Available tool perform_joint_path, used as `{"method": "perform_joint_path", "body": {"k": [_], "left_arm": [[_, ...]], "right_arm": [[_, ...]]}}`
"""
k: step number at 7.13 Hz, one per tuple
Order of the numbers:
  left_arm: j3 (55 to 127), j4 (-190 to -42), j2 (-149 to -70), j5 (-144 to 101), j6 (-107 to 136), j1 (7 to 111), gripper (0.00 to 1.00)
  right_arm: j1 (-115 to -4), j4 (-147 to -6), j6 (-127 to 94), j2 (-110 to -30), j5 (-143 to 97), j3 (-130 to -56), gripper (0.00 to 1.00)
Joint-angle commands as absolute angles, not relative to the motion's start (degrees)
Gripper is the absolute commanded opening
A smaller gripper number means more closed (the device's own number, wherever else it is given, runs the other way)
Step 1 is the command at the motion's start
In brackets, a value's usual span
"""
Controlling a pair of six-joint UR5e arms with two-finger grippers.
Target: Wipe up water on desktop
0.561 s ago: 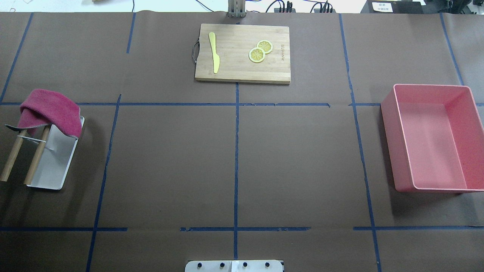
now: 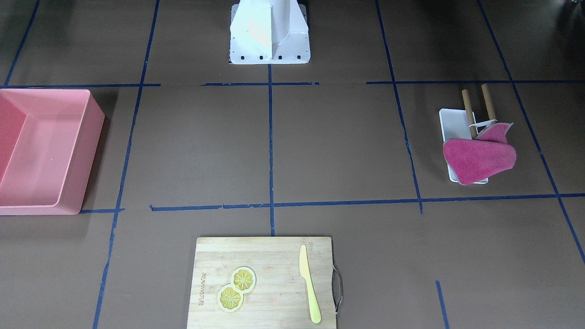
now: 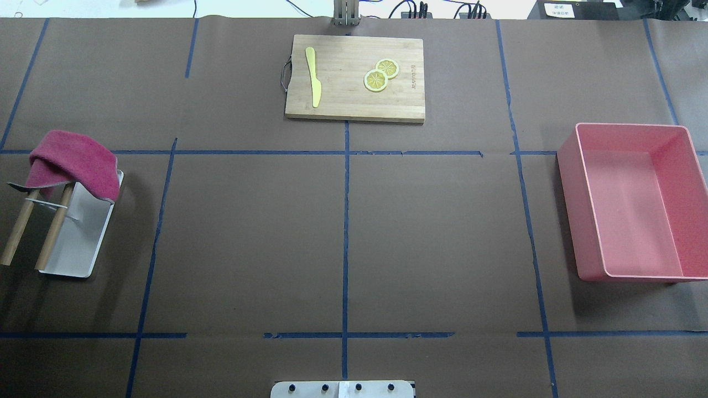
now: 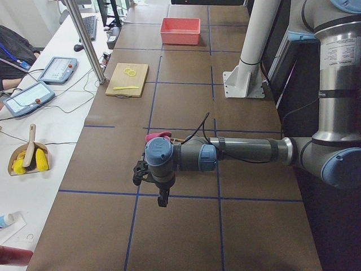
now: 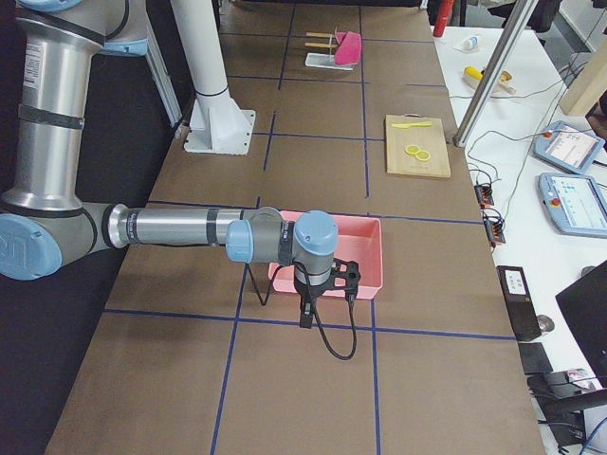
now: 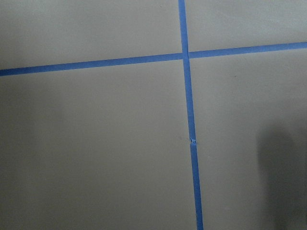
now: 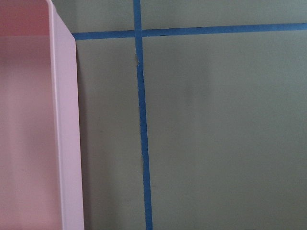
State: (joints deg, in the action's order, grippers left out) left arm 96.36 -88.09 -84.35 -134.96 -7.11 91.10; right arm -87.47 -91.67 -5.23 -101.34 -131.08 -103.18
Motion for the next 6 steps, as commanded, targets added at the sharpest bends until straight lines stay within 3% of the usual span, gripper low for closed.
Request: {"method": "perform_joint_path", "body": {"k": [1,6], "left_arm": [[96.2,-88.2,-86.2,-135.1,-6.9,91.0,1.0],[94.1,-97.8,-88.8,-135.4,-6.6,90.6,1.0]], "right_arm": [[-87.5,-91.6,-5.4,-101.1,-131.0,-103.4,1.0],[-87.4,-86.4,-5.3,-98.4,-133.2,-103.0,1.0]]}}
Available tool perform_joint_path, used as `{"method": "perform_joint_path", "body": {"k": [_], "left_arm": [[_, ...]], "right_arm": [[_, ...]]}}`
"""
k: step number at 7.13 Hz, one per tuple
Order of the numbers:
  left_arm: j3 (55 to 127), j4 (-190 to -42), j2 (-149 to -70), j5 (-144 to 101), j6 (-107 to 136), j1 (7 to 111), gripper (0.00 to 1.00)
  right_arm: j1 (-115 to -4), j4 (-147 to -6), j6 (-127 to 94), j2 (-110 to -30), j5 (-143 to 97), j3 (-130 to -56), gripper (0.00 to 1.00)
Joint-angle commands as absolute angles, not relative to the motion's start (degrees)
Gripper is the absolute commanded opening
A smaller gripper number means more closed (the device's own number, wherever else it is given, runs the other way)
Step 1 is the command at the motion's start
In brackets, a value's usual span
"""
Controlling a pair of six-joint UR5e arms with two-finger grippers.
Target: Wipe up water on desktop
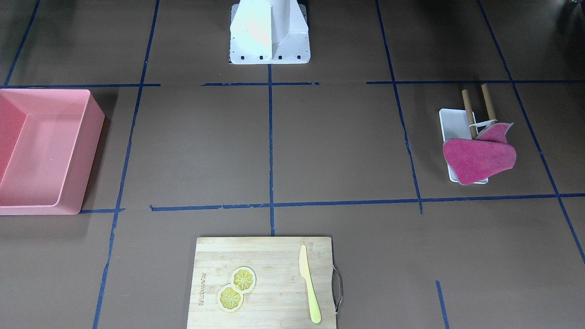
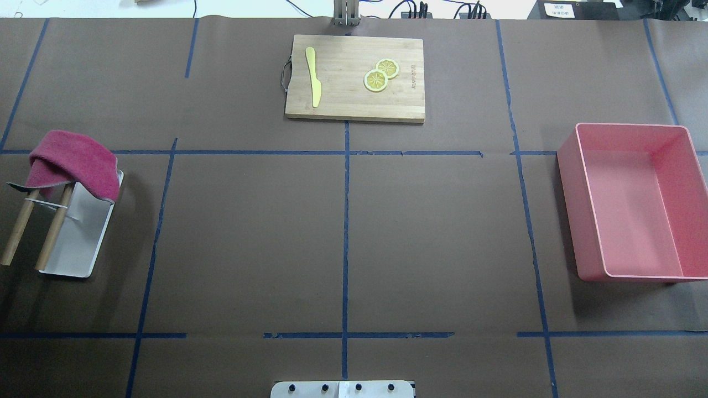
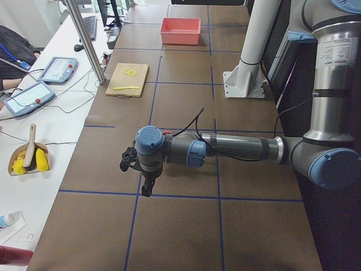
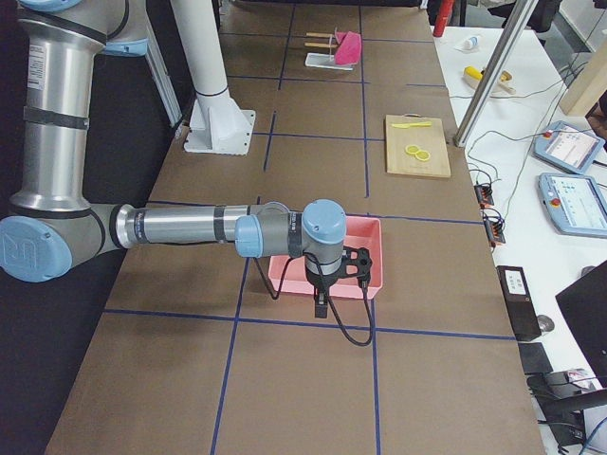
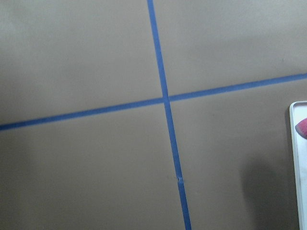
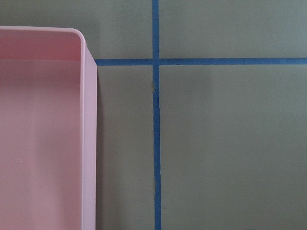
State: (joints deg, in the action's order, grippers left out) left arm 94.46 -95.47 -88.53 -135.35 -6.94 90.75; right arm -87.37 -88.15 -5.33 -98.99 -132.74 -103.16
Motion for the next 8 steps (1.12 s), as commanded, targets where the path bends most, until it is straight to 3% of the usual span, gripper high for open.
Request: {"method": "perform_joint_path", "body": {"k": [1,5,8], "left_arm": [[94.3,-101.9,-88.9,-135.8,-6.5,89.9,1.0],[96.0,-112.8,-92.4,-132.1,23.6,71.8,1.0],[96.0,-112.9,-95.8,-132.1,35.7,67.2,0.96]], "right_arm": [[-87.0,-83.4,-5.4,-98.2,-133.6,-103.2,1.0],[-86.0,-80.3,-5.6,-98.3,-134.7,-103.0,1.0],[-86.0,-80.4,-5.5,-98.3,-134.6,-102.7,1.0]]}}
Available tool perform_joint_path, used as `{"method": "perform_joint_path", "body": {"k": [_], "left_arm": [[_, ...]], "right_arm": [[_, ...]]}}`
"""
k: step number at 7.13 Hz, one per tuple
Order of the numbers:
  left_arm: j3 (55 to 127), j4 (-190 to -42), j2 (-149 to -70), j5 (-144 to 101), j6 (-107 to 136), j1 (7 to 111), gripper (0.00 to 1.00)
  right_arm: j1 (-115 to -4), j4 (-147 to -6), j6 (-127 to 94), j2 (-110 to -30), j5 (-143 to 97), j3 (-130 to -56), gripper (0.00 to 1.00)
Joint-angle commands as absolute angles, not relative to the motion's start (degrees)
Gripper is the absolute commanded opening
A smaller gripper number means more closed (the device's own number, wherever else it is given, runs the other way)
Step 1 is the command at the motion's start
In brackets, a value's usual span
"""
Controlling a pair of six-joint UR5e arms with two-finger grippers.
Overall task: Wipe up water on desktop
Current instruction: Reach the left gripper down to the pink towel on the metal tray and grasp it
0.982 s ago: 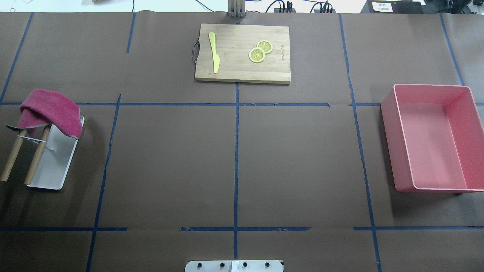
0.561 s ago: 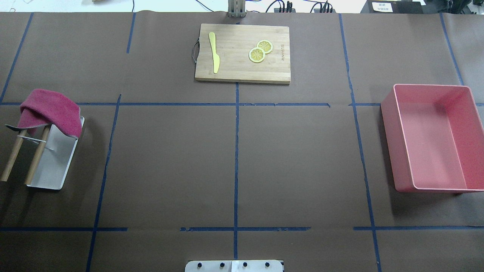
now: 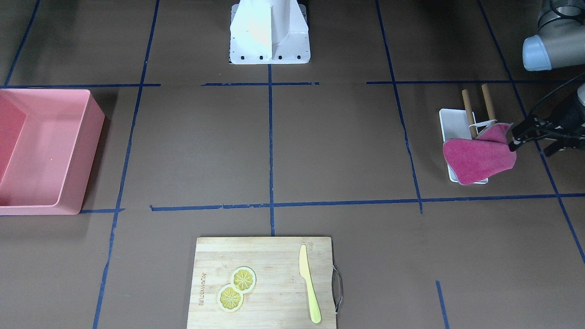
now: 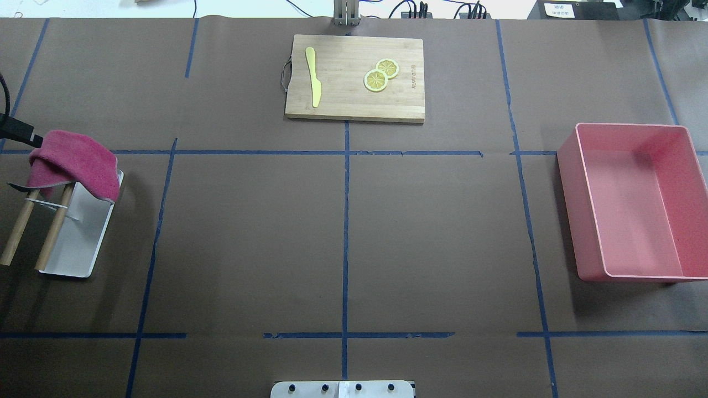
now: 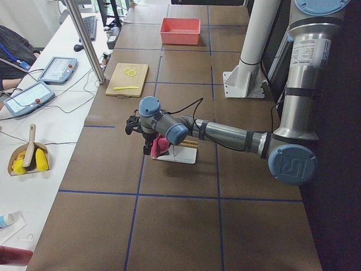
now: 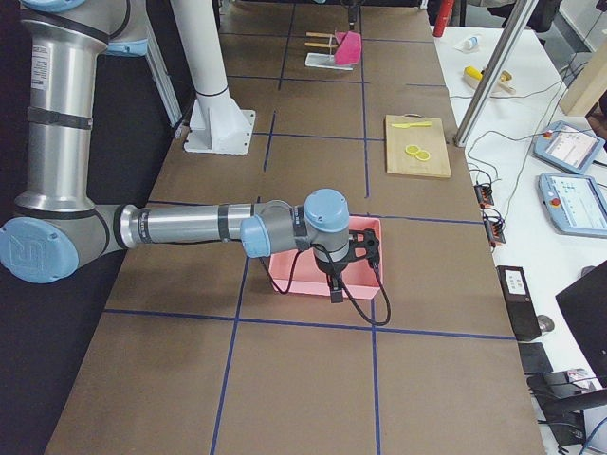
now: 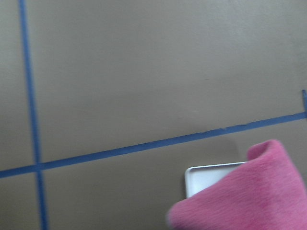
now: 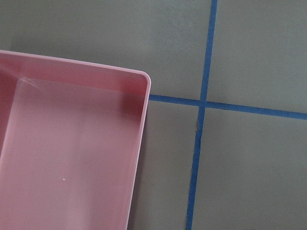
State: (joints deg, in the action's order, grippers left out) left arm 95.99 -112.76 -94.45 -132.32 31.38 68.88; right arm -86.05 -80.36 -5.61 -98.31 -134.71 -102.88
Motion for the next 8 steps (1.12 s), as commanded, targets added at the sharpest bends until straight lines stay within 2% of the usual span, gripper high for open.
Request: {"method": "perform_joint_path", "body": {"k": [1,3,5,6,8], "left_arm": [[96.0,-112.8,-95.9,-132.1,35.9,67.0,0.91],[96.0,-112.8,-95.8,-132.2,35.9,66.4,0.86],[96.1,-112.6,-95.8,-132.5,35.9,66.4,0.59],[96.1,-112.6,-95.8,-132.5,35.9,66.4,0.5],[96.3,-112.6,-95.5,-132.3,35.9,66.4,0.12]], "right_arm": [[-86.0,-80.3,-5.5,-98.6,-134.7,-102.8,1.0],[-86.0,-80.4,-5.4,-98.7,-134.6,-102.7,1.0],[-86.0,-80.4,-5.4,-99.1,-134.7,-102.5,1.0],[-86.0,-80.3,-5.4,-99.1,-134.7,-102.5,1.0],[-86.0,-80.3,-5.4,-99.1,-134.7,-102.5,1.0]]}}
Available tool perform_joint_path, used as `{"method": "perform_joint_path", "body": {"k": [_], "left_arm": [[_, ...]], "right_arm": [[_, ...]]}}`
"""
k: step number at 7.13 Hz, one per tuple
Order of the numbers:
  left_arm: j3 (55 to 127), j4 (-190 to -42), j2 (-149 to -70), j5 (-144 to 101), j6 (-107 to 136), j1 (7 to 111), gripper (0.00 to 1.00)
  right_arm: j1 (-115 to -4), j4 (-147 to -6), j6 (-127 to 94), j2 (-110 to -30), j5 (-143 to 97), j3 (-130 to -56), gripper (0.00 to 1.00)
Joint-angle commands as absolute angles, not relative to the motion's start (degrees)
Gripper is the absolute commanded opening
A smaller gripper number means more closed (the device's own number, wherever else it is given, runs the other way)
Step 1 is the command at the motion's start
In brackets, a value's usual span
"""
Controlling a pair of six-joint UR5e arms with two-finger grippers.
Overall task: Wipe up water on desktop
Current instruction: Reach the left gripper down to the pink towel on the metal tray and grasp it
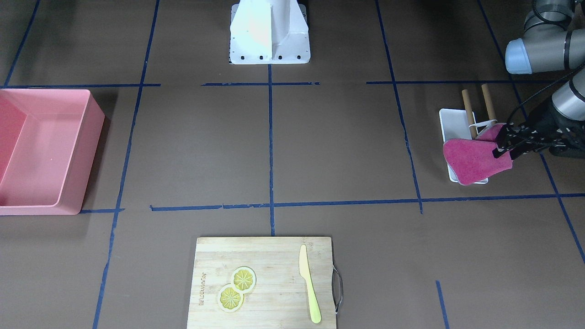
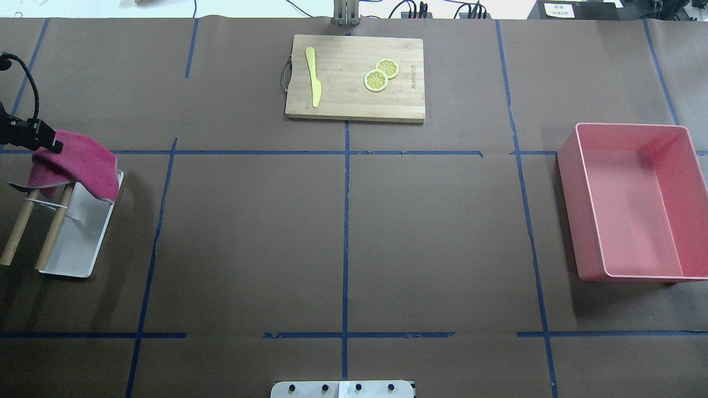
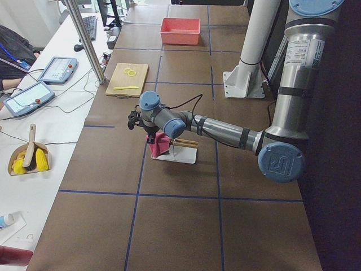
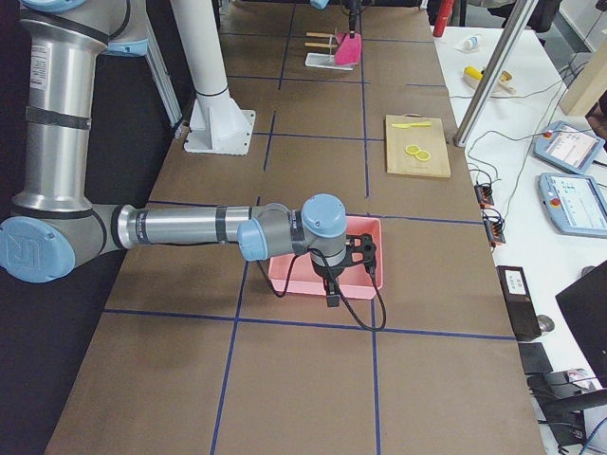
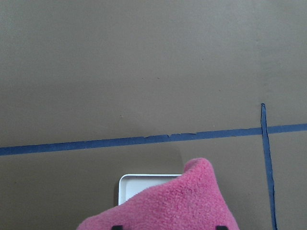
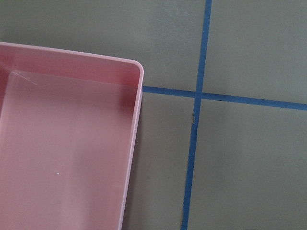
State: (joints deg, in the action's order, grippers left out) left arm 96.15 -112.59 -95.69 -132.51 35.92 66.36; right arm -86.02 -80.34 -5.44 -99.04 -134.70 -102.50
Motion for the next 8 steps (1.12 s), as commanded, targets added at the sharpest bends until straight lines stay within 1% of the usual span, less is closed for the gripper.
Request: {"method": "perform_joint_path", "body": {"k": [1,2,6,8], "left_arm": [[96.6,-112.6,-95.4,-132.1,35.9,66.4,0.05],[97.3,-112.6,-95.3,-132.1,35.9,66.5,0.0],[99.2,-110.3,-95.4,-132.4,36.3,67.1,0.0],[101.7,-108.0,-98.8,-132.4,51.5,67.4,0.0]], "right_arm": [[-86.0,-80.3,-5.4,-99.1,-134.7,-102.6,1.0],[-86.0,-80.3,-5.5,-99.1,-134.7,-102.6,1.0],[-86.0,-80.3,-5.7,-99.0,-134.9,-102.9,1.0],[-85.8,-78.0,-6.0,-98.5,-135.5,-102.9,1.0]]}}
